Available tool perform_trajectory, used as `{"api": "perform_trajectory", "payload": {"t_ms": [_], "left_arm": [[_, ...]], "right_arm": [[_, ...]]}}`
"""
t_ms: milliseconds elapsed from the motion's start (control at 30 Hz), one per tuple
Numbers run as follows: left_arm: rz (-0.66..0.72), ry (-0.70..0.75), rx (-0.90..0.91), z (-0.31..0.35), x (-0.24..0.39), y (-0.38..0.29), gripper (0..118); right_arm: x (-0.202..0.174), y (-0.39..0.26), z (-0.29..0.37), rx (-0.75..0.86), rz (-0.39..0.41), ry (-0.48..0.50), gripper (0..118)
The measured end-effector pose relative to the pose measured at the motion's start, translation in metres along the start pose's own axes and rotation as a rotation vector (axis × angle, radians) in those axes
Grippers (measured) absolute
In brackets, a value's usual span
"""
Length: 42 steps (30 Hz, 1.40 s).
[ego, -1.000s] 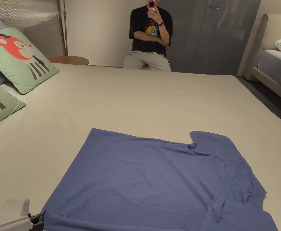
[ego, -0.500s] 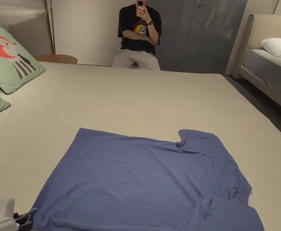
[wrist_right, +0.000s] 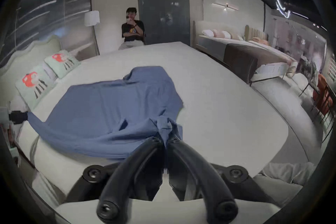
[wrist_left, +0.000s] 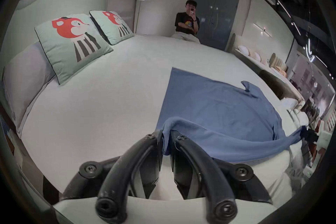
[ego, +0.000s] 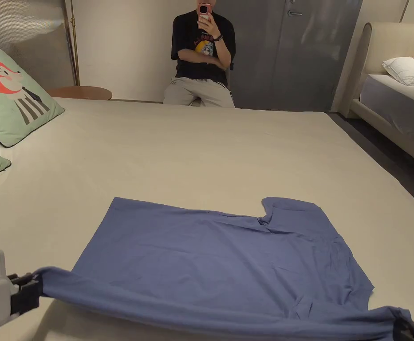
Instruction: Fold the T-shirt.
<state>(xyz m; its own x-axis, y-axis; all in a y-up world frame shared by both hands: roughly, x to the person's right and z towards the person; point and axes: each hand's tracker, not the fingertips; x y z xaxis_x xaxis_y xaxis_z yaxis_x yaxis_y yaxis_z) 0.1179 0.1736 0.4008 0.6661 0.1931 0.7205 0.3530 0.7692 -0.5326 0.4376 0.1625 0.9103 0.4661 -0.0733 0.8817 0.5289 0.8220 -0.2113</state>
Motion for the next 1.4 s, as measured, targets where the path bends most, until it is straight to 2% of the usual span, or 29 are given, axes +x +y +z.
{"api": "perform_trajectory", "payload": {"t_ms": [333, 433, 633, 900, 933, 967, 1000, 1067, 1100, 1133, 1300, 1333, 1367, 1400], "left_arm": [[0.076, 0.039, -0.051, -0.101, 0.024, 0.054, 5], [0.071, 0.058, -0.081, -0.130, 0.029, 0.061, 5], [0.052, 0.107, -0.158, -0.175, 0.029, 0.060, 5], [0.063, 0.124, -0.183, -0.185, 0.023, 0.052, 5], [0.065, 0.119, -0.182, -0.184, 0.023, 0.052, 9], [0.061, 0.114, -0.178, -0.180, 0.025, 0.052, 16], [0.055, 0.114, -0.171, -0.177, 0.026, 0.052, 34], [0.028, 0.100, -0.128, -0.168, 0.024, 0.053, 71], [0.017, 0.090, -0.097, -0.161, 0.027, 0.054, 90], [0.001, 0.081, -0.057, -0.149, 0.030, 0.054, 98], [-0.084, 0.068, 0.125, -0.084, 0.054, 0.054, 98], [-0.089, 0.057, 0.156, -0.074, 0.057, 0.053, 93], [-0.100, 0.047, 0.191, -0.062, 0.061, 0.052, 82], [-0.117, 0.040, 0.212, -0.052, 0.065, 0.051, 59]], "right_arm": [[-0.005, 0.037, -0.099, -0.110, -0.028, -0.064, 2], [0.000, 0.038, -0.124, -0.156, -0.063, -0.073, 2], [0.000, 0.041, -0.154, -0.208, -0.064, -0.099, 2], [-0.005, 0.037, -0.169, -0.236, -0.050, -0.120, 2], [-0.004, 0.036, -0.169, -0.226, -0.049, -0.118, 3], [-0.003, 0.035, -0.165, -0.206, -0.055, -0.113, 6], [-0.003, 0.035, -0.161, -0.189, -0.057, -0.114, 26], [-0.003, 0.037, -0.148, -0.136, -0.045, -0.121, 80], [-0.004, 0.038, -0.142, -0.117, -0.038, -0.119, 97], [-0.005, 0.040, -0.130, -0.069, -0.029, -0.114, 97], [-0.017, 0.049, -0.077, 0.111, 0.005, -0.116, 96], [-0.020, 0.050, -0.070, 0.138, 0.003, -0.115, 96], [-0.023, 0.050, -0.061, 0.167, 0.005, -0.113, 93], [-0.026, 0.049, -0.052, 0.198, 0.009, -0.109, 81]]}}
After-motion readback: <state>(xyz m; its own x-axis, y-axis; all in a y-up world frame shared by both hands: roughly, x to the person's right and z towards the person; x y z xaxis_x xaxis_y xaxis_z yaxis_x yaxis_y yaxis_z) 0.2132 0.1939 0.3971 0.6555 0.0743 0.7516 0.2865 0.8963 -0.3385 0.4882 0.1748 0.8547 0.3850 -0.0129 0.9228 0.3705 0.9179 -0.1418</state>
